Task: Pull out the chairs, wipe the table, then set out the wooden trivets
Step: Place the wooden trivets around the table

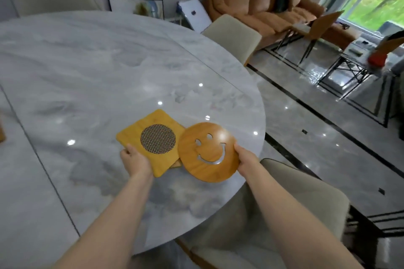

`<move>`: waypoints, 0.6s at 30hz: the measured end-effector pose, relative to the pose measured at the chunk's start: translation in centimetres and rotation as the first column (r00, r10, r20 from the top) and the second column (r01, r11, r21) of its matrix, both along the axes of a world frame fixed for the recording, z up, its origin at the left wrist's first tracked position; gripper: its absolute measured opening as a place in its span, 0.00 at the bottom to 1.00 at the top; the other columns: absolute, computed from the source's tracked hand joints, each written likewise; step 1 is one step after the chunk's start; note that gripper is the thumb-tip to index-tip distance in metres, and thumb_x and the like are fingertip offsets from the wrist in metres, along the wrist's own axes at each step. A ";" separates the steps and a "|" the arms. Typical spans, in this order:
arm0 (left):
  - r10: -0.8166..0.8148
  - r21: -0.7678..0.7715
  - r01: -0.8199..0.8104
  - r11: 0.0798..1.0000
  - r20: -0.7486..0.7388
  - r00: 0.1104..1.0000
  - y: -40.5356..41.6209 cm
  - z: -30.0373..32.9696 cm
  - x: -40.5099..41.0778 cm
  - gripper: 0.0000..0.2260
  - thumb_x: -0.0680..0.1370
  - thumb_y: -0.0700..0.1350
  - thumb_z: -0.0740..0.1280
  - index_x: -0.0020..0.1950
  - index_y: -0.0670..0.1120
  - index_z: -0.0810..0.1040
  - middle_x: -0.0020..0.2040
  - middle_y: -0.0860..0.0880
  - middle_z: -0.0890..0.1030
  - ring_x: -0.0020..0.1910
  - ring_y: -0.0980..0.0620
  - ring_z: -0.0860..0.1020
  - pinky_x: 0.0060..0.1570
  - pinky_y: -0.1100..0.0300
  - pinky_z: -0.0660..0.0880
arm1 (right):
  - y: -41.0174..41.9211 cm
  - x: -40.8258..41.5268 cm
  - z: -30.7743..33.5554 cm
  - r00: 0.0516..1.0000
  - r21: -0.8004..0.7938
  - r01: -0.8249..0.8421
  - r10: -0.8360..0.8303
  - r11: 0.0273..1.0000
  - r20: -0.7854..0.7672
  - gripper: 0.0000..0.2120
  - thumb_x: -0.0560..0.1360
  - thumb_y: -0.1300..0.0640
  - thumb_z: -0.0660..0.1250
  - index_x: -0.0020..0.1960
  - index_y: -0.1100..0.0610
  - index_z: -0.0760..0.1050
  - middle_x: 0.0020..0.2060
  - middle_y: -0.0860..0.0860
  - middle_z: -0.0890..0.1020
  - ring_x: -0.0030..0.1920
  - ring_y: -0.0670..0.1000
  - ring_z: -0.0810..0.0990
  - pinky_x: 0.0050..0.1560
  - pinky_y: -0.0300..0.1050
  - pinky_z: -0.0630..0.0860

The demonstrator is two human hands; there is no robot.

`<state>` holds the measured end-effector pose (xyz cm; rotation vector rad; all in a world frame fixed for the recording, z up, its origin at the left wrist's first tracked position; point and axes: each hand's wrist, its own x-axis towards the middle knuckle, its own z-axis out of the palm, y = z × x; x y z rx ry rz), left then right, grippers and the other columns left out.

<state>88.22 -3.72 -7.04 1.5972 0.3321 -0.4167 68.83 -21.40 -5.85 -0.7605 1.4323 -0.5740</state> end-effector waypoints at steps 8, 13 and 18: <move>0.197 0.014 -0.197 0.980 -0.035 0.980 2.4 -1.9 -0.1 0.13 0.83 0.46 0.52 0.55 0.38 0.70 0.60 0.35 0.76 0.48 0.46 0.74 0.47 0.54 0.70 | -0.5 0.4 -3.4 0.990 -0.039 -0.061 0.055 0.997 -0.132 0.17 0.79 0.59 0.65 0.64 0.67 0.73 0.62 0.62 0.76 0.63 0.61 0.74 0.63 0.53 0.72; 0.236 0.073 -0.234 0.970 -0.030 0.971 3.4 -2.1 -0.5 0.17 0.83 0.47 0.51 0.61 0.36 0.70 0.63 0.36 0.74 0.56 0.41 0.74 0.54 0.52 0.69 | -0.3 0.5 -5.5 0.970 -0.050 -0.129 0.115 0.990 -0.215 0.18 0.79 0.56 0.64 0.64 0.66 0.74 0.61 0.62 0.77 0.62 0.61 0.75 0.60 0.53 0.74; 0.221 0.117 -0.217 0.969 -0.020 0.975 3.4 -1.2 -1.4 0.07 0.84 0.48 0.51 0.53 0.46 0.65 0.64 0.36 0.73 0.52 0.45 0.72 0.55 0.53 0.68 | 0.3 0.4 -6.2 0.945 -0.121 -0.159 0.116 0.980 -0.304 0.15 0.80 0.55 0.63 0.59 0.64 0.77 0.56 0.62 0.80 0.58 0.61 0.77 0.55 0.51 0.75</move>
